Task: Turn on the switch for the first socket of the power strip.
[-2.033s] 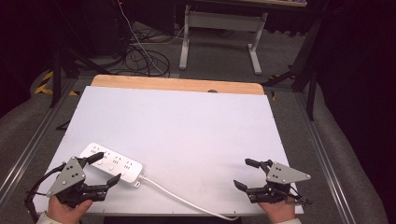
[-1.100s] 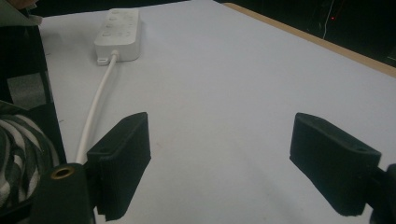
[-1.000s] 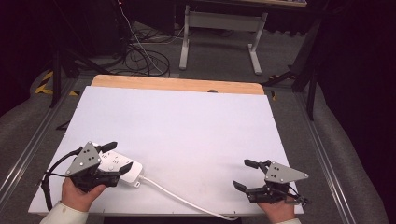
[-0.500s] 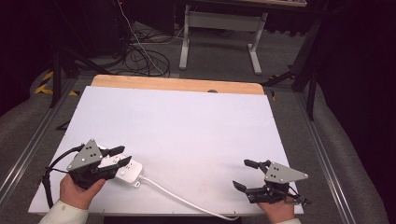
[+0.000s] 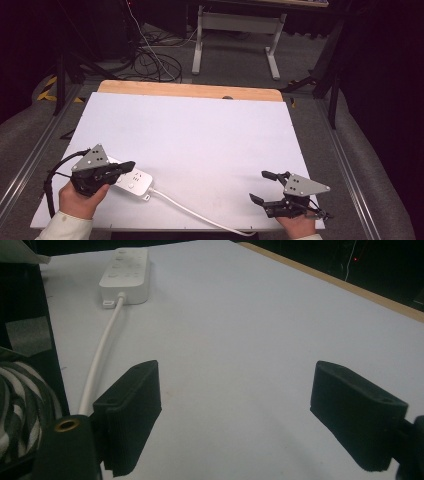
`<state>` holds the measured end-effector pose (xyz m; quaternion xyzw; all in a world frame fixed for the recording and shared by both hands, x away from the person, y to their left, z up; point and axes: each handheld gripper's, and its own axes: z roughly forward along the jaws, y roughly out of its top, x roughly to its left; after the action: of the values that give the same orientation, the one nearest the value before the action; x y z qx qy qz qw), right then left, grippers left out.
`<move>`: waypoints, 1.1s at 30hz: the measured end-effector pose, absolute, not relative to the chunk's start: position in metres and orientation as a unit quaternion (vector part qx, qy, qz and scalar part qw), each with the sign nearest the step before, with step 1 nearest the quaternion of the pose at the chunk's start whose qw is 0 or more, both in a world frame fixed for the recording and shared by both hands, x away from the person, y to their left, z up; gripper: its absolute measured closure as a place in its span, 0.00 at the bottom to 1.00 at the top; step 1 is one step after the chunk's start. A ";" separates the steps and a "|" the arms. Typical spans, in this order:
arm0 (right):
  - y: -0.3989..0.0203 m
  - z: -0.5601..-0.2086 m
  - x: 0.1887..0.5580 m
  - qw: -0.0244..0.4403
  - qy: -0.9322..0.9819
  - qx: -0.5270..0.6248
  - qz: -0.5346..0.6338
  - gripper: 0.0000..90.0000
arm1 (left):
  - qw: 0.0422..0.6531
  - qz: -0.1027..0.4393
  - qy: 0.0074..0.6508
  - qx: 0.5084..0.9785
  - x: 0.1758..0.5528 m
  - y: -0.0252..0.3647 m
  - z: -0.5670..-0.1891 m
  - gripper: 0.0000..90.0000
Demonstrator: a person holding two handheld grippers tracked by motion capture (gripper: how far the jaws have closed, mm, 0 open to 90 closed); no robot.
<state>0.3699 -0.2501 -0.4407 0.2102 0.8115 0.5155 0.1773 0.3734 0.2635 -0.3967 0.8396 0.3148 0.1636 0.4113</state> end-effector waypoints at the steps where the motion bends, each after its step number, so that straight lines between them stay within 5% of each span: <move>1: -0.250 -0.441 0.370 0.177 0.811 0.210 0.516 0.23 | 0.402 0.160 0.318 0.844 0.375 0.263 -0.397 1.00; 33: -0.250 -0.441 0.370 0.175 0.814 0.210 0.512 0.23 | 0.237 0.034 0.328 0.914 0.403 0.249 -0.414 1.00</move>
<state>0.3699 -0.2500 -0.4413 0.2105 0.8140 0.5123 0.1752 0.4035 0.2485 -0.4140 0.9138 0.3278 0.0337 0.2374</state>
